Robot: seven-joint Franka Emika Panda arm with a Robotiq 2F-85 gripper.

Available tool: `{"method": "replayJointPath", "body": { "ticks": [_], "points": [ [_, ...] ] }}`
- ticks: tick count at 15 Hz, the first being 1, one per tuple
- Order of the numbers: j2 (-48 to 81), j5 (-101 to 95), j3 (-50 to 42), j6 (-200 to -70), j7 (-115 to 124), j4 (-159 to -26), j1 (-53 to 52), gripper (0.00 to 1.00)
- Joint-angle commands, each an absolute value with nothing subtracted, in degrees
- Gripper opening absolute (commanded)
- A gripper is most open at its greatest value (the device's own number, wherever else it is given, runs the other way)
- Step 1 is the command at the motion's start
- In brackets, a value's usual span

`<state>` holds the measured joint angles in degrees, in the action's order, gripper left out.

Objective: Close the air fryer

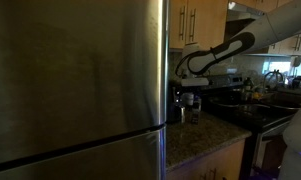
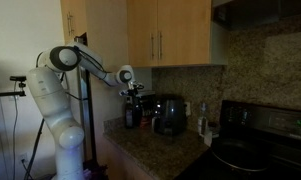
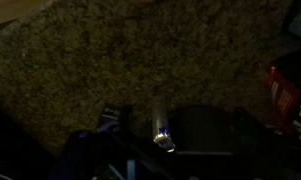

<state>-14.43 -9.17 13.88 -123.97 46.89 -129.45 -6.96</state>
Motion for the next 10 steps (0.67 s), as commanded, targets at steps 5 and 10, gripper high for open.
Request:
{"method": "replayJointPath", "body": {
  "ticks": [5,10],
  "points": [
    [-14.6,-7.9,14.4,-123.7,52.0,-129.8,-7.0,1.0],
    [-14.7,-11.3,15.0,-127.8,52.5,-131.2,-6.6,1.0]
  ]
}}
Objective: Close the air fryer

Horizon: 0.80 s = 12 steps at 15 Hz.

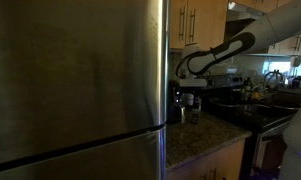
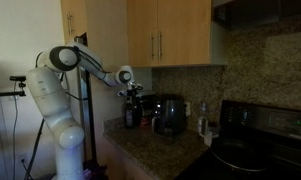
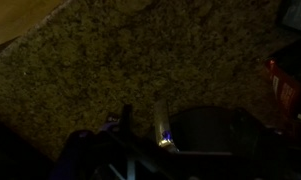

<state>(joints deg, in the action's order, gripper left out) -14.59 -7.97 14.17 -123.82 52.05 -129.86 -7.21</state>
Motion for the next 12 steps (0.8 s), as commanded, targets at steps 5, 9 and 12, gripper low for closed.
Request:
{"method": "replayJointPath", "body": {
  "ticks": [5,9,12],
  "points": [
    [-7.8,-33.6,14.1,-148.8,53.1,-134.6,-1.9,1.0],
    [-5.9,-37.5,11.7,-155.1,54.5,-137.0,-0.7,1.0],
    [-4.1,-38.5,10.9,-157.0,54.9,-137.2,0.0,1.0]
  ]
}}
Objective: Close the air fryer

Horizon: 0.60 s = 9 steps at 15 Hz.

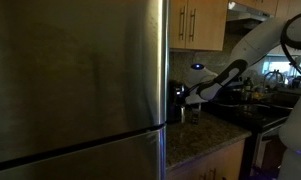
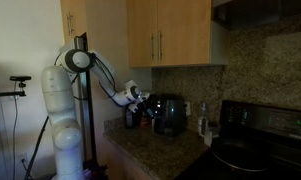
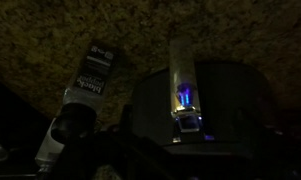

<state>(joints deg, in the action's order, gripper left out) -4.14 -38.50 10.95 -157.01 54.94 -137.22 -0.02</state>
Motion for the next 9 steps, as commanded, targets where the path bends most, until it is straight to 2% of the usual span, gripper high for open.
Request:
{"method": "replayJointPath", "body": {
  "ticks": [1,8,9],
  "points": [
    [-4.6,-38.4,11.3,-156.8,55.0,-137.1,-0.4,1.0],
    [5.5,-51.1,11.5,-152.2,68.9,-130.8,-0.8,1.0],
    [2.0,-47.5,11.4,-155.0,64.6,-134.5,-0.5,1.0]
  ]
}}
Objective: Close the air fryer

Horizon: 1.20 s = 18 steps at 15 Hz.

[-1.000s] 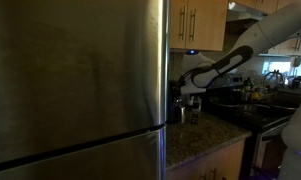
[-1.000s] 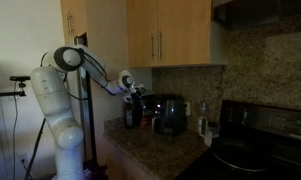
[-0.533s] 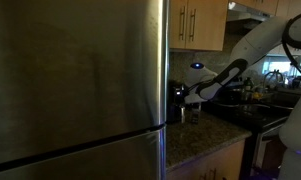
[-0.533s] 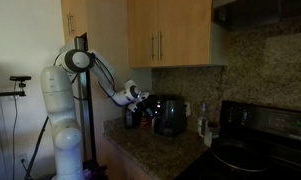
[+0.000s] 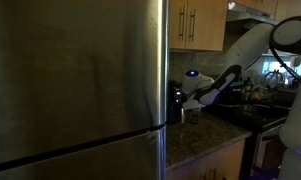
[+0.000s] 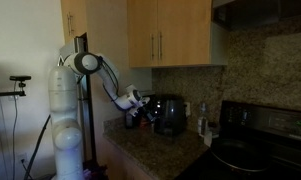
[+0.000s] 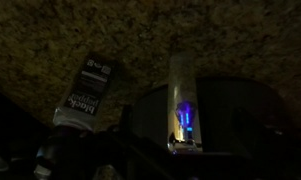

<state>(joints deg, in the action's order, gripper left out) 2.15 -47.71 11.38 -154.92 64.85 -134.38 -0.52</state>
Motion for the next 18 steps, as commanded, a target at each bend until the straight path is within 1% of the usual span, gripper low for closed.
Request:
{"method": "replayJointPath", "body": {
  "ticks": [1,3,5,8,11,13,15,16,18],
  "points": [
    [3.1,-48.2,11.4,-154.8,65.8,-133.9,-0.5,1.0],
    [3.2,-48.1,11.4,-154.9,65.8,-133.8,-0.6,1.0],
    [0.0,-56.1,11.1,-154.7,70.3,-135.2,-1.1,1.0],
    [1.9,-65.7,11.0,-153.7,77.2,-132.3,-0.9,1.0],
    [4.2,-70.7,11.2,-151.8,81.4,-129.8,-1.1,1.0],
    [6.3,-71.5,11.4,-149.8,82.5,-128.4,-1.3,1.0],
    [8.1,-68.3,11.7,-148.4,81.4,-127.4,-1.4,1.0],
    [5.2,-69.2,11.4,-150.3,81.2,-129.8,-1.1,1.0],
    [7.0,-69.0,11.4,-149.9,81.4,-128.8,-1.2,1.0]
  ]
}}
